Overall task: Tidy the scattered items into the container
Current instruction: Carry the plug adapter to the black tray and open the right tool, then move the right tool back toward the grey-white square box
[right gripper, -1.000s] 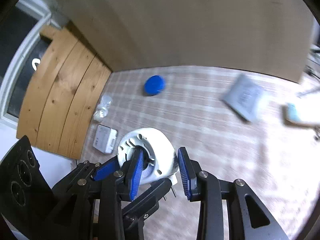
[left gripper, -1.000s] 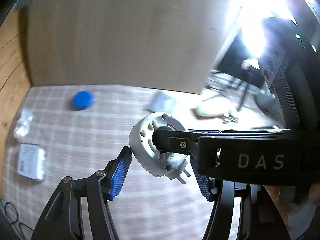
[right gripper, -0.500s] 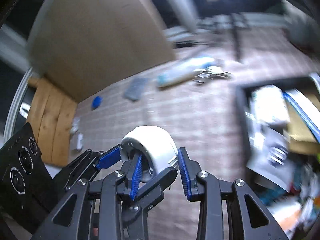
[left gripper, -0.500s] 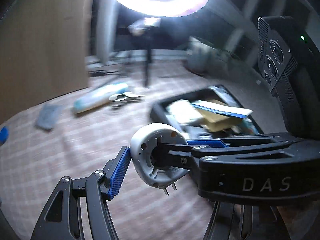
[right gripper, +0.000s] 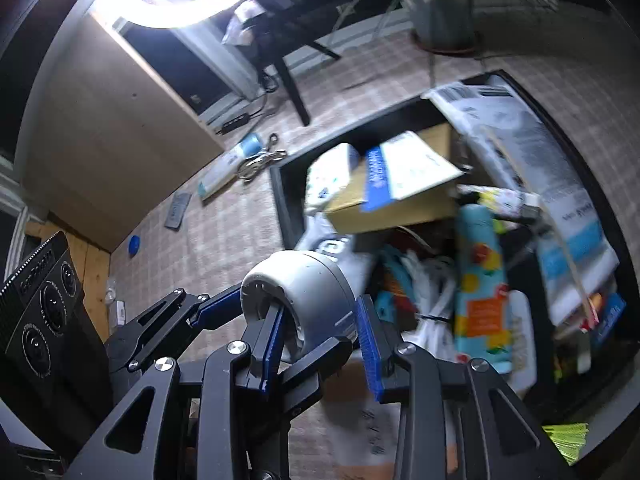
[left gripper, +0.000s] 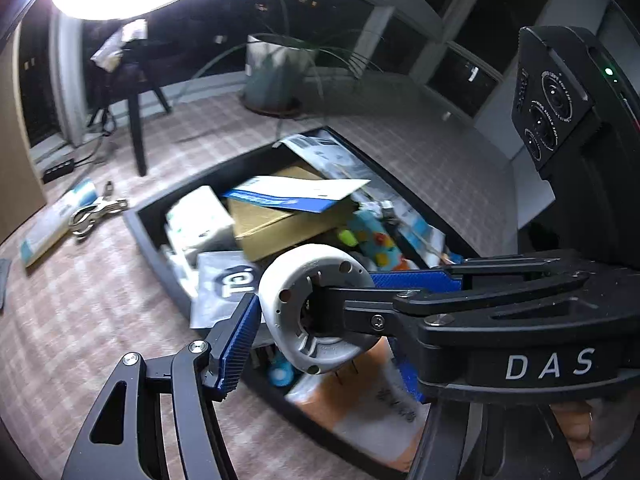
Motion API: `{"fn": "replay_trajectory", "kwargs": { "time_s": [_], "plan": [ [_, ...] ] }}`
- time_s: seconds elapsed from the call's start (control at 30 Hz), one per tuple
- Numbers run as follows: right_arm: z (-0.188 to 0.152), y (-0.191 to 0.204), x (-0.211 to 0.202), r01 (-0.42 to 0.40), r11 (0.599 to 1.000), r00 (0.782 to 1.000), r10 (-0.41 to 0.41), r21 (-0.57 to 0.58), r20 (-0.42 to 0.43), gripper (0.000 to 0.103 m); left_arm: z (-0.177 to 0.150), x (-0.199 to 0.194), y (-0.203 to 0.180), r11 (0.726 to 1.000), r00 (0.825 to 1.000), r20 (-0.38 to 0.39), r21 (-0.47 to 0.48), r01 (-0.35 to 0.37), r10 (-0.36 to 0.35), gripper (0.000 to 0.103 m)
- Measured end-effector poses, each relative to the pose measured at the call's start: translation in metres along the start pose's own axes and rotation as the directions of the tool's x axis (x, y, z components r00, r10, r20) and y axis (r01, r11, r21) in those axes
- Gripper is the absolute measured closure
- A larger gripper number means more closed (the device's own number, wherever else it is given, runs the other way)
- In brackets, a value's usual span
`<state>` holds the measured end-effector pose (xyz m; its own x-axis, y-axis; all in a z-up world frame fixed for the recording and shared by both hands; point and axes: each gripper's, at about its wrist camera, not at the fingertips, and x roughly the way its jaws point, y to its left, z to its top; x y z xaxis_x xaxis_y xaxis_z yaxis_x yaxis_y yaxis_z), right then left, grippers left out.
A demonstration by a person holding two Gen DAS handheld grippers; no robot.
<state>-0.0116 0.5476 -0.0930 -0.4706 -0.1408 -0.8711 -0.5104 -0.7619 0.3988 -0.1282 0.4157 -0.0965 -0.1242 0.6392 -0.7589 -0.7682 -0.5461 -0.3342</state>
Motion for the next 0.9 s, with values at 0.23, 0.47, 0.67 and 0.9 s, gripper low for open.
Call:
{"fn": "replay_trajectory", "kwargs": {
  "time_s": [0.23, 0.47, 0.67, 0.9],
  "plan": [
    [-0.001, -0.012, -0.029, 0.089, 0.996, 0.992, -0.089, -0.003, 0.091, 0.053, 0.001, -0.005, 0.006, 0.999, 1.000, 0.007, -0.041, -0.019, 0.019, 0.019],
    [-0.003, 0.000, -0.033, 0.070, 0.997, 0.993, -0.068, -0.017, 0.096, 0.053, -0.009, -0.035, 0.024, 0.995, 0.996, 0.037, -0.055, -0.079, 0.081, 0.019],
    [-0.009, 0.041, -0.015, 0.018, 0.996, 0.998, -0.012, -0.084, 0.064, 0.049, -0.035, -0.085, 0.064, 0.977, 0.977, 0.070, -0.090, -0.196, 0.202, 0.019],
    [-0.014, 0.116, 0.021, -0.050, 0.980, 0.999, 0.050, -0.194, -0.003, 0.048, -0.087, -0.168, 0.153, 0.901, 0.921, 0.075, -0.252, -0.354, 0.383, 0.019]
  ]
}}
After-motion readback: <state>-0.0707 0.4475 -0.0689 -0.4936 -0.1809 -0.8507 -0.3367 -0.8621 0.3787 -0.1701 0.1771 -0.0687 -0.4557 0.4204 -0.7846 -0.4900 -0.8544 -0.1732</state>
